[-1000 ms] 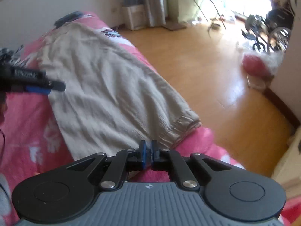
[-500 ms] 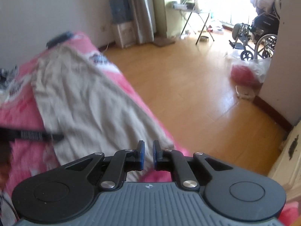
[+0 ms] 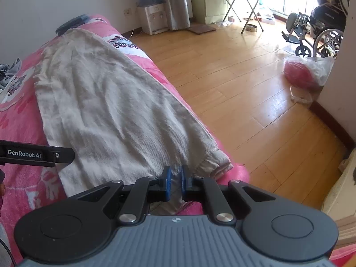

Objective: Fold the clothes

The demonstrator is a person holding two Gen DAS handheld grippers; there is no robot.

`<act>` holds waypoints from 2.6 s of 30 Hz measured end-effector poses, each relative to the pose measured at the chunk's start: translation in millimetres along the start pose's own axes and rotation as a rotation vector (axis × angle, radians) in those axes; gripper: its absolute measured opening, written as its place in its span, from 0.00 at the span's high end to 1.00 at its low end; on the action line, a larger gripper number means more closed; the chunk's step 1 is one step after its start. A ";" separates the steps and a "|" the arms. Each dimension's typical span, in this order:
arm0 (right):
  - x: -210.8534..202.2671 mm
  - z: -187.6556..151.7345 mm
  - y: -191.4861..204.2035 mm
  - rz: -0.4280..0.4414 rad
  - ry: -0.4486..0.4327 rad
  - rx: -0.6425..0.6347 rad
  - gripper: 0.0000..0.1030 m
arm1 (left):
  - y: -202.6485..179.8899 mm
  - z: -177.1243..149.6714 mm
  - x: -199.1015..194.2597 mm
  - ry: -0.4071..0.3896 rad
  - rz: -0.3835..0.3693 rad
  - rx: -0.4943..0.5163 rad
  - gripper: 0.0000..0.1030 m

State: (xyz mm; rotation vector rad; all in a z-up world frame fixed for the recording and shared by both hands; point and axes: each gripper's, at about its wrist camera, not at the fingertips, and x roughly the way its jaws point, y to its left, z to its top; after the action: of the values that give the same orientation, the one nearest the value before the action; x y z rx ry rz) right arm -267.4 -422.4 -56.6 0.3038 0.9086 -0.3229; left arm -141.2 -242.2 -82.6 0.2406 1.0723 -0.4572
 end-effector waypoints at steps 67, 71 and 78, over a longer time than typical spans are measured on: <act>10.4 -33.8 -126.0 0.327 0.082 1.034 0.67 | 14.1 4.5 5.1 0.061 -0.069 -0.036 0.00; 15.7 -42.9 -127.7 0.364 0.088 1.087 0.67 | 13.8 2.7 3.9 0.059 -0.065 -0.040 0.00; 12.6 -52.9 -115.3 0.469 0.140 1.060 0.68 | 13.8 0.5 2.0 0.055 -0.066 -0.041 0.00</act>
State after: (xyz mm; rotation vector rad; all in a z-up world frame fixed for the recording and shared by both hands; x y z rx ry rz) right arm -343.9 -508.4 -111.2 1.5051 0.7041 -0.3241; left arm -133.5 -230.7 -84.6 0.1827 1.1451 -0.4900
